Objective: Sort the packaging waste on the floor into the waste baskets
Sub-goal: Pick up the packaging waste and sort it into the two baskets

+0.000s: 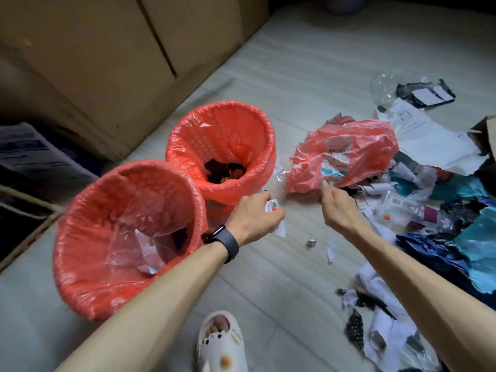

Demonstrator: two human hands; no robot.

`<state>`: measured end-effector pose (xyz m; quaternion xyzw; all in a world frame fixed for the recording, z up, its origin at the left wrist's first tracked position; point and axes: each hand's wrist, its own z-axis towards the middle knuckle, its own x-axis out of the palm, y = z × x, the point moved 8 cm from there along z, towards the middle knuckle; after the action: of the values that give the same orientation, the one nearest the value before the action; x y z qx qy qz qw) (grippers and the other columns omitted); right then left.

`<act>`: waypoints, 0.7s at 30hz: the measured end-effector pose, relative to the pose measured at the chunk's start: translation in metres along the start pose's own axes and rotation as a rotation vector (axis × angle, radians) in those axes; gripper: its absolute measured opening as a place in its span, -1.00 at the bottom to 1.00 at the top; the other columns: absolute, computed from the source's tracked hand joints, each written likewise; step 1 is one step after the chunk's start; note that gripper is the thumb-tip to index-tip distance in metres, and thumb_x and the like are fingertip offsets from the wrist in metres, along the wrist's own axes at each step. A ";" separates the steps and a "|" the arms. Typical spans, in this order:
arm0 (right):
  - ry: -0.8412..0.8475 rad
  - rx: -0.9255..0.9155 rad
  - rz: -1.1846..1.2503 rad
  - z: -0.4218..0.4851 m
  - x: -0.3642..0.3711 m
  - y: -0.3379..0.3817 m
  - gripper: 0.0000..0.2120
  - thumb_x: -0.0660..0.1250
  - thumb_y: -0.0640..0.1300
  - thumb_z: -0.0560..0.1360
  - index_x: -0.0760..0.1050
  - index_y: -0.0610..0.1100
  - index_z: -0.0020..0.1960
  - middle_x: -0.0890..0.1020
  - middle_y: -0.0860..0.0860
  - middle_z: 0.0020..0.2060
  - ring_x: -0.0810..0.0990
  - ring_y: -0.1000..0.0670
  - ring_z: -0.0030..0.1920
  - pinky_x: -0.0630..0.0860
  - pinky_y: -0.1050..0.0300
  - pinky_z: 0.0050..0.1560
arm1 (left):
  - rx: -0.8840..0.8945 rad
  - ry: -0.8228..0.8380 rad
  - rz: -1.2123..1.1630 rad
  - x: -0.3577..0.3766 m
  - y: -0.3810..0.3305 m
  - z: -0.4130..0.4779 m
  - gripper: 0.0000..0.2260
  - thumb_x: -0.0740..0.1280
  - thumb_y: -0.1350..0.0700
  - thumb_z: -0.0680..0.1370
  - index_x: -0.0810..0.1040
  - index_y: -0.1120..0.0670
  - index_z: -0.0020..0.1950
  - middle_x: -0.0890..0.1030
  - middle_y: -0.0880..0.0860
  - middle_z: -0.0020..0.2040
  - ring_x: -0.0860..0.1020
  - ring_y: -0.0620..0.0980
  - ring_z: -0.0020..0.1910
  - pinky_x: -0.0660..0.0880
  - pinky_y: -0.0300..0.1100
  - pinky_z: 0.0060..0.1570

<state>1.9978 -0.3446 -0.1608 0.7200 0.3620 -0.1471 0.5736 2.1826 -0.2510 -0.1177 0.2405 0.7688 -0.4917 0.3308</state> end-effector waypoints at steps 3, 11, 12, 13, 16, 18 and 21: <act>0.003 -0.109 0.117 -0.008 0.005 0.060 -0.57 0.01 0.07 0.69 0.37 -0.09 -0.26 0.60 -0.04 -0.39 0.57 0.00 -0.47 0.51 0.10 -0.33 | 0.037 -0.163 -0.100 -0.052 -0.014 -0.029 -0.74 0.29 -0.05 0.35 0.43 0.15 -0.28 0.51 0.02 -0.41 0.40 -0.07 -0.41 0.39 -0.18 -0.36; -0.085 -0.322 0.017 -0.036 0.019 0.173 -0.60 0.12 0.18 0.62 0.50 -0.12 -0.07 0.65 -0.04 -0.19 0.57 -0.13 -0.13 0.45 0.01 -0.09 | -0.064 -0.587 -0.162 -0.199 0.047 -0.090 -0.75 0.32 0.02 0.48 0.42 0.17 -0.26 0.52 0.07 -0.38 0.49 0.05 -0.33 0.25 -0.06 -0.32; -0.074 -0.316 -0.007 -0.037 0.022 0.182 -0.56 0.10 0.21 0.61 0.50 -0.14 -0.07 0.65 -0.06 -0.18 0.57 -0.15 -0.11 0.44 0.00 -0.08 | -0.110 -0.613 -0.098 -0.210 0.065 -0.093 -0.75 0.31 0.02 0.53 0.40 0.14 -0.25 0.49 0.04 -0.38 0.48 0.04 -0.33 0.20 -0.09 -0.31; -0.058 -0.292 -0.025 -0.039 0.026 0.180 -0.56 0.08 0.21 0.59 0.50 -0.13 -0.06 0.64 -0.08 -0.15 0.56 -0.16 -0.09 0.42 -0.01 -0.07 | -0.160 -0.625 -0.071 -0.211 0.085 -0.097 -0.74 0.30 -0.01 0.56 0.39 0.10 -0.23 0.50 0.01 -0.35 0.48 0.03 -0.31 0.22 -0.12 -0.26; 0.036 -0.435 -0.089 -0.042 0.047 0.208 -0.40 -0.11 0.16 0.48 0.55 -0.11 0.17 0.57 -0.16 0.13 0.47 -0.10 0.11 0.39 0.02 0.14 | -0.259 -0.568 0.015 -0.209 0.144 -0.098 -0.75 0.26 -0.12 0.57 0.37 0.05 -0.10 0.60 0.11 -0.03 0.54 0.17 0.03 0.40 -0.05 0.03; 0.078 -0.416 -0.018 -0.040 0.059 0.214 -0.37 -0.08 0.09 0.44 0.50 -0.11 0.35 0.46 -0.17 0.24 0.40 -0.01 0.18 0.30 0.16 0.21 | -0.352 -0.422 0.204 -0.190 0.177 -0.091 -0.79 0.26 -0.11 0.54 0.38 0.00 -0.01 0.54 0.08 0.14 0.47 0.18 0.20 0.38 0.00 0.17; 0.107 -0.434 -0.045 -0.037 0.075 0.218 -0.43 0.07 -0.14 0.46 0.39 -0.07 0.46 0.40 -0.17 0.24 0.44 -0.07 0.25 0.25 0.29 0.16 | -0.444 -0.068 0.341 -0.146 0.211 -0.079 -0.53 0.33 -0.20 0.43 0.39 -0.07 0.29 0.43 0.06 0.30 0.35 0.18 0.35 0.29 0.07 0.33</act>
<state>2.1926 -0.3007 -0.0403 0.5783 0.4310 -0.0402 0.6915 2.4050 -0.1010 -0.1118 0.2714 0.7947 -0.2561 0.4788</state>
